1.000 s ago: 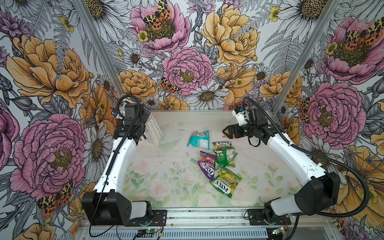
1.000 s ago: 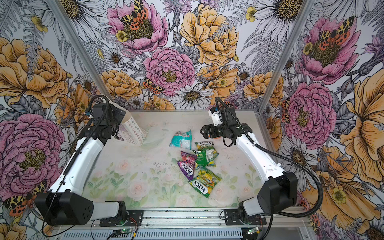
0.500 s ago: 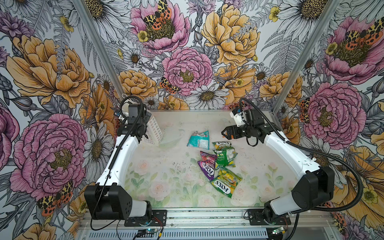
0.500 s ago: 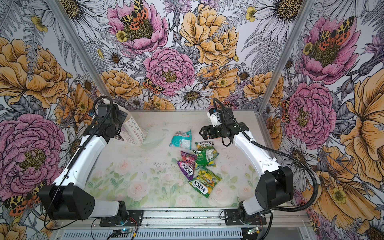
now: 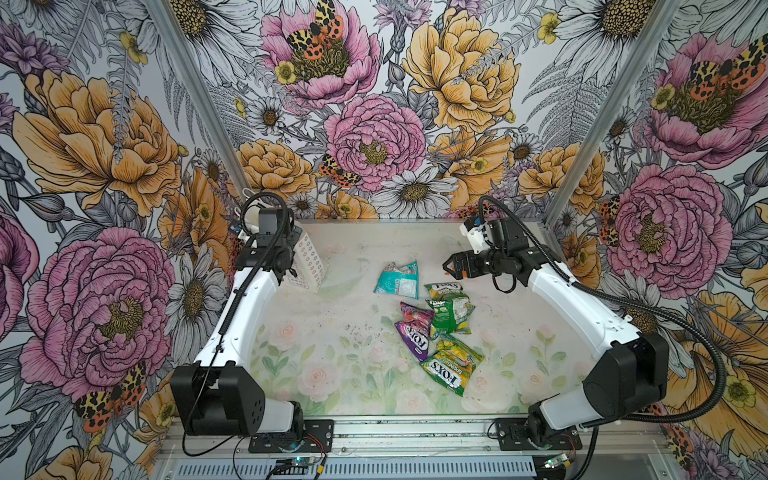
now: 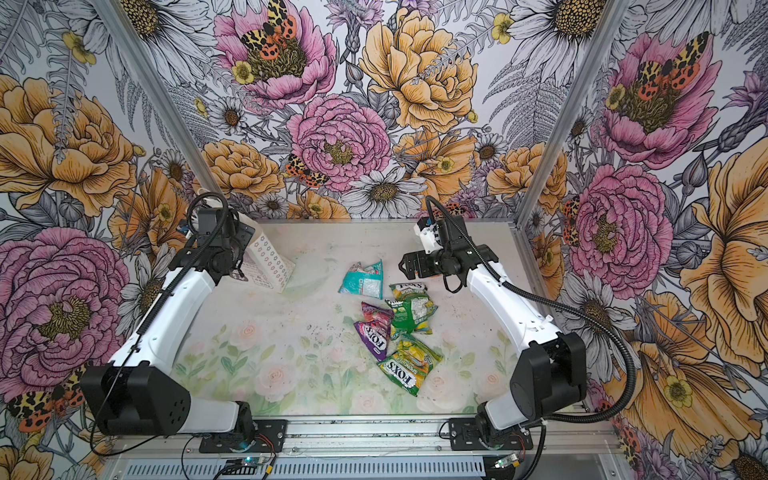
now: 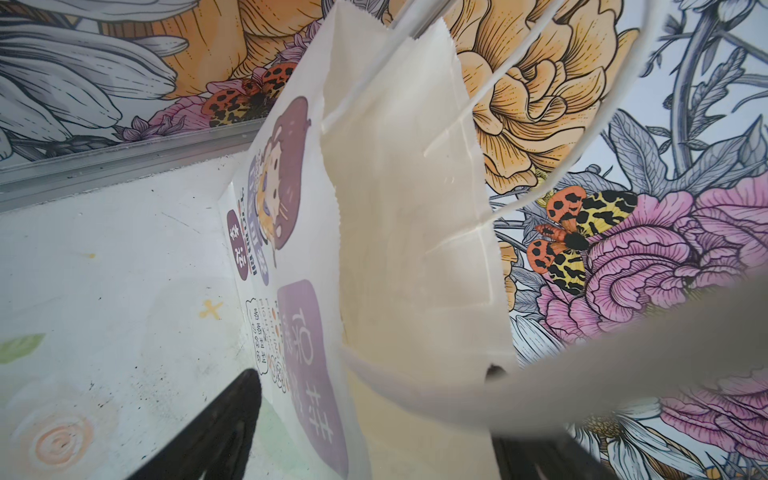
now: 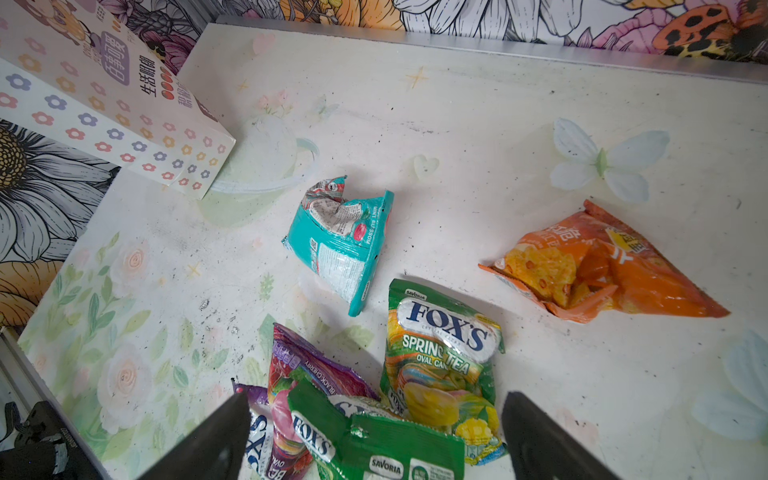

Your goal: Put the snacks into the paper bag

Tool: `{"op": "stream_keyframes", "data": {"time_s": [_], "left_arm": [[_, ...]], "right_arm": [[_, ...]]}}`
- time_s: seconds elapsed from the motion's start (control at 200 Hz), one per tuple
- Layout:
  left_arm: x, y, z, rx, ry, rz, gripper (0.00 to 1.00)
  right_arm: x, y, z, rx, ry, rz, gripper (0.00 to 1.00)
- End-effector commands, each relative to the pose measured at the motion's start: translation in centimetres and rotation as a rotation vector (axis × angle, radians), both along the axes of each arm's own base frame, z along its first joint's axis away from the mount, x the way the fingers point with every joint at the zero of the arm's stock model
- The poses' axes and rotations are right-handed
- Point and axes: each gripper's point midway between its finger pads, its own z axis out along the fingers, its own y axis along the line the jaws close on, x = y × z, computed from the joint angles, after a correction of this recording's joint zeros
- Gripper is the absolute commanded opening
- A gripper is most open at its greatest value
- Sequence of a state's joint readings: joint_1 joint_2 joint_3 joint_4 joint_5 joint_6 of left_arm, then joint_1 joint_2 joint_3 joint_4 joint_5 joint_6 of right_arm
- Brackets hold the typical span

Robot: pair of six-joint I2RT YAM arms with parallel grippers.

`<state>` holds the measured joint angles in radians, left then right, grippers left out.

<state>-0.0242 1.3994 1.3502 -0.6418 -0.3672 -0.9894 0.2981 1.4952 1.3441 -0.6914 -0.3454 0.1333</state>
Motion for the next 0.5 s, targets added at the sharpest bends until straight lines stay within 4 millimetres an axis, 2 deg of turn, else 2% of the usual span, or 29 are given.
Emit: {"op": "stream_keyframes", "data": {"time_s": [0.0, 0.17, 0.495], "left_arm": [[0.01, -0.07, 0.39, 0.014, -0.001, 0.003, 0.84], [-0.19, -0.08, 0.66, 0.016, -0.008, 0.003, 0.83], [-0.45, 0.01, 0.28, 0.017, -0.001, 0.008, 0.72]], "right_arm": [[0.10, 0.53, -0.50, 0.007, 0.000, 0.020, 0.96], [0.20, 0.61, -0.64, 0.009, 0.004, 0.021, 0.96], [0.14, 0.61, -0.93, 0.004, 0.007, 0.027, 0.95]]}}
